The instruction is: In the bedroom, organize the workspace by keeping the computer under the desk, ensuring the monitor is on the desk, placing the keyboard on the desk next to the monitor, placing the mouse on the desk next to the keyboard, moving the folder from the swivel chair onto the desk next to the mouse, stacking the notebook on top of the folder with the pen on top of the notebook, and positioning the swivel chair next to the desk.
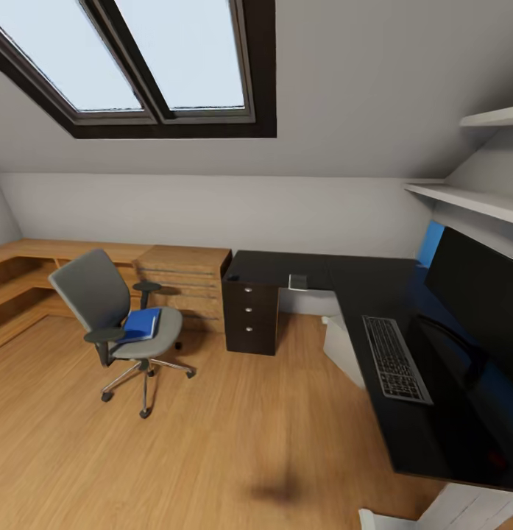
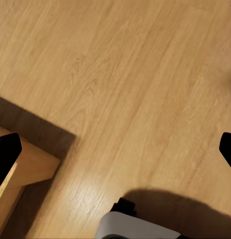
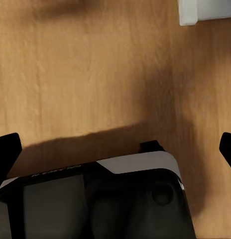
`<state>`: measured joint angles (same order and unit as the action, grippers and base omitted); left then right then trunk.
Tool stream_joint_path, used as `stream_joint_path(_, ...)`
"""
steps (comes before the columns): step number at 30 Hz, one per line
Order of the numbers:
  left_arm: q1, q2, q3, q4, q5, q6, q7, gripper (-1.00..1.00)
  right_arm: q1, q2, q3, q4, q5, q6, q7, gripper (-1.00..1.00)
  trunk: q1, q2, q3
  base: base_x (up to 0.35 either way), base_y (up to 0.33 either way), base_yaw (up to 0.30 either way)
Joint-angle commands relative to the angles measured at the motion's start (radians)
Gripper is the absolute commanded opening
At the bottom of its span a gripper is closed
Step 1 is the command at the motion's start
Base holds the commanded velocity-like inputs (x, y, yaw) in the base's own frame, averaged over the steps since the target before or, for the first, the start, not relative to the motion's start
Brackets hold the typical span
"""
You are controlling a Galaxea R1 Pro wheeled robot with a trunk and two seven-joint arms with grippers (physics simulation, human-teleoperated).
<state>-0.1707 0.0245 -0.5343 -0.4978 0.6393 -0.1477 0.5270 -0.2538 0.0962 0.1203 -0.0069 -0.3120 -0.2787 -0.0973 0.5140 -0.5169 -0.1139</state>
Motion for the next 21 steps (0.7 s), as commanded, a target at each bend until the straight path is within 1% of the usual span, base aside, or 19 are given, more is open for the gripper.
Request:
stream_joint_path(1,-0.001,0.000,-0.008,-0.001,0.010,-0.006,0.005,1.00,-0.001,0.000,0.009,0.001,-0.007,-0.003,-0.004,1.00,0.001,-0.002,-0.002,0.268,0.190,0.000)
stream_joint_path(10,-0.001,0.000,-0.003,0.000,0.012,-0.006,0.004,1.00,-0.001,0.000,0.009,0.001,-0.007,-0.003,-0.004,1.00,0.001,-0.002,-0.002,0.275,0.180,0.000)
stream_joint_path(21,-0.001,-0.001,-0.006,0.001,0.007,-0.007,0.004,1.00,-0.001,0.000,0.009,0.001,-0.007,-0.003,-0.004,1.00,0.001,-0.002,-0.002,0.305,0.127,0.000)
